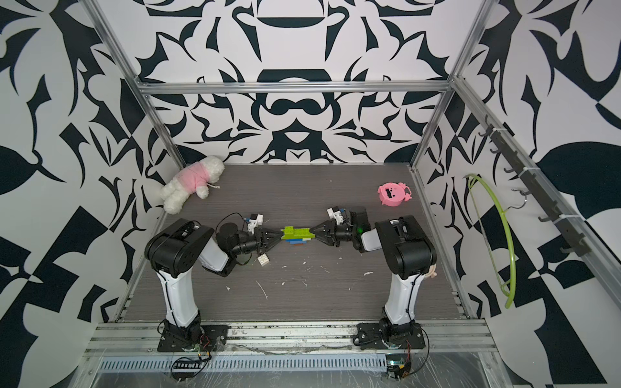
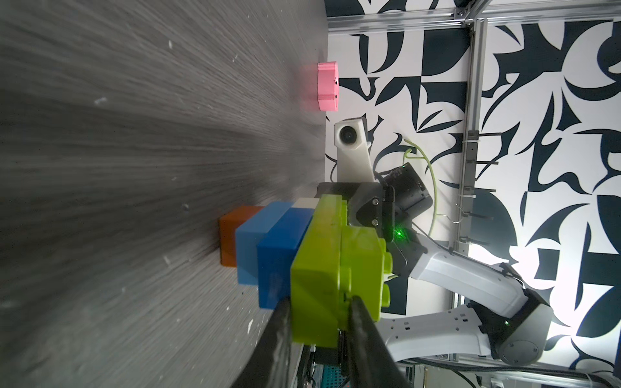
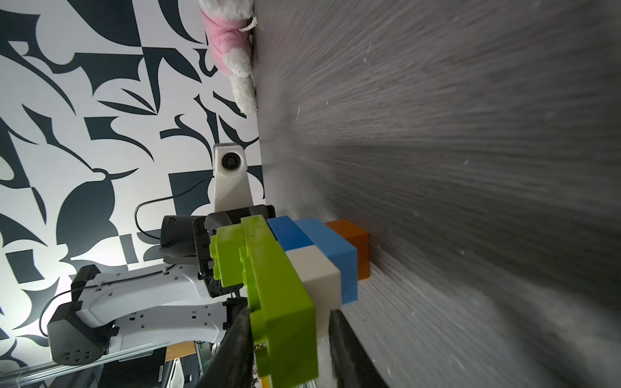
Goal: Assemble a heart with lego
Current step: Adjust the lego brick at the center of the board, then pick up the lego brick from the center of the board.
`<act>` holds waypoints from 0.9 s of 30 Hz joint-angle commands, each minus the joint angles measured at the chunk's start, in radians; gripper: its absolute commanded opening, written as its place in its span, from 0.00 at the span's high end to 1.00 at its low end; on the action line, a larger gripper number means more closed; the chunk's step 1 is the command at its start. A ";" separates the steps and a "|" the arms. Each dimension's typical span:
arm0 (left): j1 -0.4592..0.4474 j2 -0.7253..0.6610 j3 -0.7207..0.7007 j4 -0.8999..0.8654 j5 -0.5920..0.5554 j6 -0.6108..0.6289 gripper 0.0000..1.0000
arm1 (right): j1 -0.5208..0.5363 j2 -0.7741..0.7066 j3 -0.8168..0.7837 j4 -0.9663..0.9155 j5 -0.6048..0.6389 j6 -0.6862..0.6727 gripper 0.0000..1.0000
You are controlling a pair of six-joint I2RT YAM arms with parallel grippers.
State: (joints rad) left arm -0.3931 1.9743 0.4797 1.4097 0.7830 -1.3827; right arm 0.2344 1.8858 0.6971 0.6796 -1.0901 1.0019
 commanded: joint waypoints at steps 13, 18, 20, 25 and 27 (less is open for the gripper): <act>0.041 0.038 0.005 0.031 0.020 0.044 0.75 | 0.014 -0.335 0.016 -0.584 0.251 -0.353 0.52; 0.040 0.034 0.016 0.028 0.021 0.043 0.75 | 0.195 -0.550 0.068 -0.886 0.508 -0.612 0.53; 0.041 0.029 0.016 0.025 0.019 0.043 0.75 | 0.333 -0.556 0.093 -0.918 0.625 -0.679 0.52; 0.041 0.029 0.017 0.015 0.021 0.051 0.75 | 0.576 -0.423 0.105 -0.723 0.791 -0.678 0.49; 0.040 0.031 0.017 0.015 0.021 0.053 0.75 | 0.639 -0.360 0.128 -0.646 0.849 -0.680 0.47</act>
State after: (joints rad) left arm -0.3573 1.9919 0.4843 1.4311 0.8009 -1.3567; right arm 0.8303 1.4593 0.7929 -0.0509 -0.4038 0.3691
